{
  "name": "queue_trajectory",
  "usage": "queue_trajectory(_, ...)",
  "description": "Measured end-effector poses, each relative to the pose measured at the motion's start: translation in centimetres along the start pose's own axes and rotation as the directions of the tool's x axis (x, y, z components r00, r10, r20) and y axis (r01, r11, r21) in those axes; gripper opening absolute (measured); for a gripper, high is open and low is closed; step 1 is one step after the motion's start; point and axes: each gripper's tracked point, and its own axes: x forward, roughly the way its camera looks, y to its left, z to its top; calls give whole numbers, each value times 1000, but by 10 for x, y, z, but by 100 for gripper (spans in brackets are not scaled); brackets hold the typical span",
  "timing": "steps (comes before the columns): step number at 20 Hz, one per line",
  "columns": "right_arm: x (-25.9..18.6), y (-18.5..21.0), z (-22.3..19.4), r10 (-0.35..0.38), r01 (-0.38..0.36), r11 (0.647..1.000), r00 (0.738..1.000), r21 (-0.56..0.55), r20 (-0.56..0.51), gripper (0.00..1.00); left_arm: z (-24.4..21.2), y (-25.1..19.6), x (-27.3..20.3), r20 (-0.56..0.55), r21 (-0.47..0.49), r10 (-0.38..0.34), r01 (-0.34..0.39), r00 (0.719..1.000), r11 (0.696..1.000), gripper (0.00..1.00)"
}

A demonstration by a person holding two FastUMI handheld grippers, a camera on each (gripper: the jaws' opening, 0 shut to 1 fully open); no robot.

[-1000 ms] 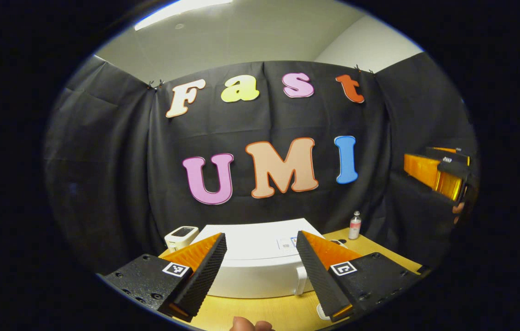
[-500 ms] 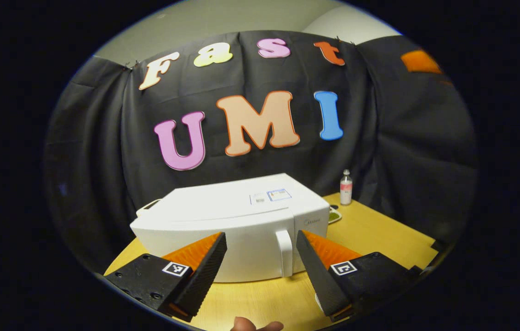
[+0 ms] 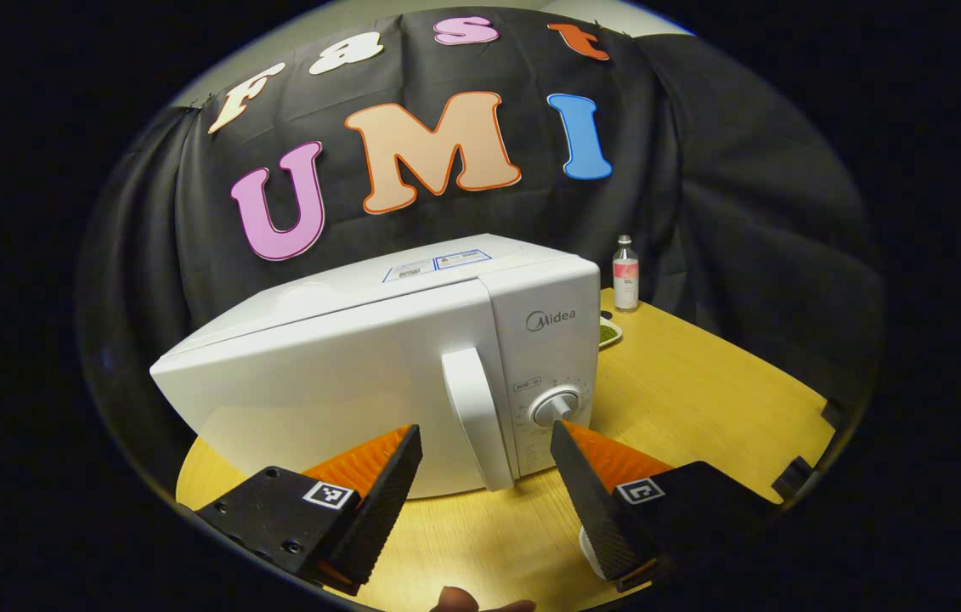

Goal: Open the microwave oven with the left hand, put the food in, and close the microwave oven.

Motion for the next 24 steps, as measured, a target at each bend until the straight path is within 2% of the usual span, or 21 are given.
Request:
queue_trajectory(5, -3, -4, 0, -9, 9, 999, 1000, -32, 2, 97, -18, 3, 21, -62, -34, 9, -11, 998, 999, 95)
queue_trajectory(7, -3, -2, -8, -3, 3, 1000, 1000, -28, -16, 96, -16, -4, 22, -58, -37, -21, 19, 998, 999, 93)
queue_trajectory(9, 0, 2, -17, 10, -10, 1000, 999, -10, -45, 96, -15, -5, 26, -57, -20, -29, 28, 998, 999, 83)
queue_trajectory(11, 1, 4, -21, 17, -17, 1000, 998, 9, -63, 97, -19, -3, 23, -85, -17, -17, 15, 996, 1000, 47)
queue_trajectory(12, 2, 4, -21, 19, -18, 1000, 998, 19, -66, 97, -17, -3, 31, -59, -34, -16, 14, 998, 999, 29)
queue_trajectory(16, 2, 5, -22, 24, -21, 999, 997, 49, -72, 97, -23, -6, 29, -98, -170, -63, 46, 993, 984, 16)
queue_trajectory(17, 1, 5, -24, 25, -21, 998, 997, 56, -74, 97, -24, -6, 26, -102, -177, -80, 61, 992, 982, 15)
queue_trajectory(19, 1, 7, -26, 31, -25, 997, 996, 71, -79, 97, -23, -7, 27, -78, -132, -90, 79, 993, 988, 8)
queue_trajectory(21, 1, 12, -29, 44, -36, 996, 995, 83, -88, 97, -23, -6, 26, -88, -119, -80, 69, 993, 990, 6)
queue_trajectory(24, 1, 17, -24, 63, -56, 995, 995, 88, -77, 97, -24, -7, 17, -93, -171, -69, 53, 993, 984, 2)
